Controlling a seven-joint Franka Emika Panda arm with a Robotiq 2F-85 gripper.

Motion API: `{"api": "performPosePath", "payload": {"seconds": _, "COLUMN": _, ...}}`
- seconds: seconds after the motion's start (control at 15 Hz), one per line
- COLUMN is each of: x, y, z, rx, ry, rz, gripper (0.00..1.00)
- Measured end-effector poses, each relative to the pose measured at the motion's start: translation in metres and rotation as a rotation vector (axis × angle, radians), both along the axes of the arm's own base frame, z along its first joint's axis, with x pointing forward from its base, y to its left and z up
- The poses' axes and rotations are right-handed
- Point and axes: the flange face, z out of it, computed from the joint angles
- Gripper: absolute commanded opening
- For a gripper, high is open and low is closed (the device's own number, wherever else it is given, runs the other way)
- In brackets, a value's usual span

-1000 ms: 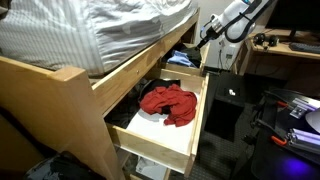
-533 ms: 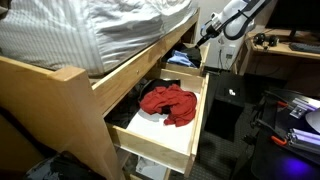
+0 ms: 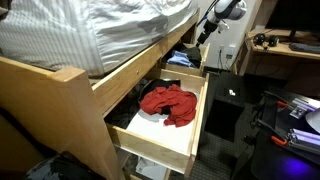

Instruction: Remove the blue shirt from the top most drawer on the right and put it inside the topmost drawer on the left

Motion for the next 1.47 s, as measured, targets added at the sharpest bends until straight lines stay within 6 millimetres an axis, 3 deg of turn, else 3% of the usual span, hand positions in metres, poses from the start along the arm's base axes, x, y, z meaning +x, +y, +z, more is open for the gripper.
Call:
{"api": "performPosePath", "payload": {"seconds": 0.4, "x": 0.002, "y": 0.006, "z": -0.01, "rx": 0.034, "ry": 0.004, "rz": -0.018, "gripper": 1.0}}
{"api": "performPosePath", "payload": {"seconds": 0.53, "x": 0.004, "y": 0.004, "z": -0.023, "rx": 0.058, "ry": 0.032, "rz": -0.007, "gripper": 1.0}}
{"api": "performPosePath", "payload": {"seconds": 0.8, "x": 0.009, "y": -0.01, "z": -0.078, "rx": 0.068, "ry": 0.1, "rz": -0.011, "gripper": 1.0}}
{"api": "performPosePath", "payload": {"seconds": 0.93, "x": 0.013, "y": -0.013, "z": -0.096, "rx": 0.062, "ry": 0.114, "rz": -0.014, "gripper": 1.0}}
{"api": "performPosePath", "payload": {"seconds": 1.27, "x": 0.018, "y": -0.015, "z": -0.1, "rx": 0.054, "ry": 0.109, "rz": -0.028, "gripper": 1.0}}
{"api": "performPosePath", "payload": {"seconds": 1.47, "x": 0.022, "y": -0.016, "z": -0.118, "rx": 0.089, "ry": 0.108, "rz": -0.071, "gripper": 1.0}}
